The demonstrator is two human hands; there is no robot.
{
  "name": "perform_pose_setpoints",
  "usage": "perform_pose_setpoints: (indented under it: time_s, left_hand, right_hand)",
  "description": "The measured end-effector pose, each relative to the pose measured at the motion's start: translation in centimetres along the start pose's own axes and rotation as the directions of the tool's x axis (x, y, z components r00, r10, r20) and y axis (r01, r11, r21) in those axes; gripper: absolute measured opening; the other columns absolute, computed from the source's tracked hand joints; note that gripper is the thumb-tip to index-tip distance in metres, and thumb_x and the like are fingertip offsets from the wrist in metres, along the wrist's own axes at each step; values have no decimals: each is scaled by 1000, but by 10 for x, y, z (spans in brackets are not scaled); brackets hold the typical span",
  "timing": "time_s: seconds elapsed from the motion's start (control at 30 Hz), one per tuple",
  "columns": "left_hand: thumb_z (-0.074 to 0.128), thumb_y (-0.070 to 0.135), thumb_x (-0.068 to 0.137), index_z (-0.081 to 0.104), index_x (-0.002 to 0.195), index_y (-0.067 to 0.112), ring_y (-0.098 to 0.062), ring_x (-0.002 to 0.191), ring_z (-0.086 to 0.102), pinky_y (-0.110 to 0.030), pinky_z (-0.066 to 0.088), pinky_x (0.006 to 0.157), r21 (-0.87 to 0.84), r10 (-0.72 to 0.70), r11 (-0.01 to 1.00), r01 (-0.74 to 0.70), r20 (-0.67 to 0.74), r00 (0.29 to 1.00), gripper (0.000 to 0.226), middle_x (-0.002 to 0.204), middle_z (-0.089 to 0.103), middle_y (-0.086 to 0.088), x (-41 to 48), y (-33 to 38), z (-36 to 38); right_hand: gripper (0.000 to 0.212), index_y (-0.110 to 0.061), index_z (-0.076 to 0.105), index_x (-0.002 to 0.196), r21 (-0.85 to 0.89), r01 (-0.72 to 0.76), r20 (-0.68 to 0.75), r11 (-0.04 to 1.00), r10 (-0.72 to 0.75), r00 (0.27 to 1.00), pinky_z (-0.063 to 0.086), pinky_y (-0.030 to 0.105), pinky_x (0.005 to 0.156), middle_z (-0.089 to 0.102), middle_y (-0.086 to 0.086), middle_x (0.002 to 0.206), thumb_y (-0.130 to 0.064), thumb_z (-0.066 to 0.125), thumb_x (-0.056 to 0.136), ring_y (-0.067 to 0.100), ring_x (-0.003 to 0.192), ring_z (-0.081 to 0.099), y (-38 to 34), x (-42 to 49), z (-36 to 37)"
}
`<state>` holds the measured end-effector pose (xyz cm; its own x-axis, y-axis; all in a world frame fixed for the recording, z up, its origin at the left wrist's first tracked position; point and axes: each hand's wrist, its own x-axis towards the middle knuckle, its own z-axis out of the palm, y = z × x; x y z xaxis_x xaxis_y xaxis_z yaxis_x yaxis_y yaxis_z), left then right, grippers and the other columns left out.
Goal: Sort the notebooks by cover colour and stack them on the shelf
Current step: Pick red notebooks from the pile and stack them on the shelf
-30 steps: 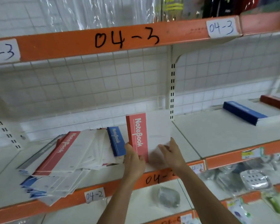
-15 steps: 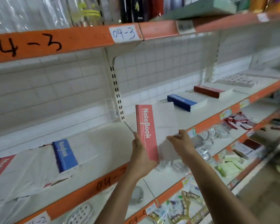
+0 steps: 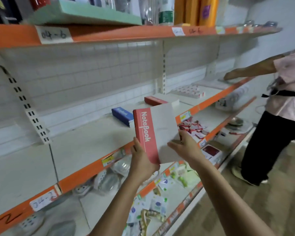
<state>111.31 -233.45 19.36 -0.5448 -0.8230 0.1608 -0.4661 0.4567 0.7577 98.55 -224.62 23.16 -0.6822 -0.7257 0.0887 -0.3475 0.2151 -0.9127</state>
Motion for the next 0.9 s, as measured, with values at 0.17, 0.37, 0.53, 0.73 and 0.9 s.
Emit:
perform_pose_setpoints:
  time_s: [0.17,0.37,0.53,0.73,0.9]
  left_hand:
    - [77,15,62,3,146,4,-30,120,34,-35,40,88,40,0,999,3,-71,997,112,131,33,-15,41,26,35]
    - [79,17,60,24,137,4,-24,117,38,-28,39,85,14,-59,998,61,-78,995,96,126,41,-12,118,41,70]
    - [90,41,46,30,130,8,-23,115,43,-40,48,94,-12,-43,999,42,-68,997,109,119,42,-7,199,58,97]
    - [86,54,49,34,133,9,-25,116,39,-17,29,79,129,-34,991,35,-9,999,108,123,39,-10,285,67,119]
    - [86,44,42,39,129,12,-24,112,51,-33,48,90,194,-101,975,112,-65,993,104,121,50,-8,336,66,124]
  right_hand:
    - [34,-18,57,101,-79,53,96,995,-46,994,52,32,68,69,4,93,-2,69,74,15,80,65,11,32,-41]
    - [55,-14,51,110,-280,161,170,946,-116,979,50,31,69,59,3,101,-16,71,59,21,93,61,41,116,-54]
    - [63,-2,43,125,-398,229,146,888,-185,972,31,23,72,51,13,118,-9,73,70,30,107,50,57,212,-69]
    - [73,-4,36,135,-436,283,221,854,-203,954,36,27,86,48,15,130,-14,75,74,28,118,47,69,306,-84]
    - [77,-4,33,138,-411,331,288,849,-223,931,36,25,90,48,12,133,-22,76,76,26,120,47,69,368,-89]
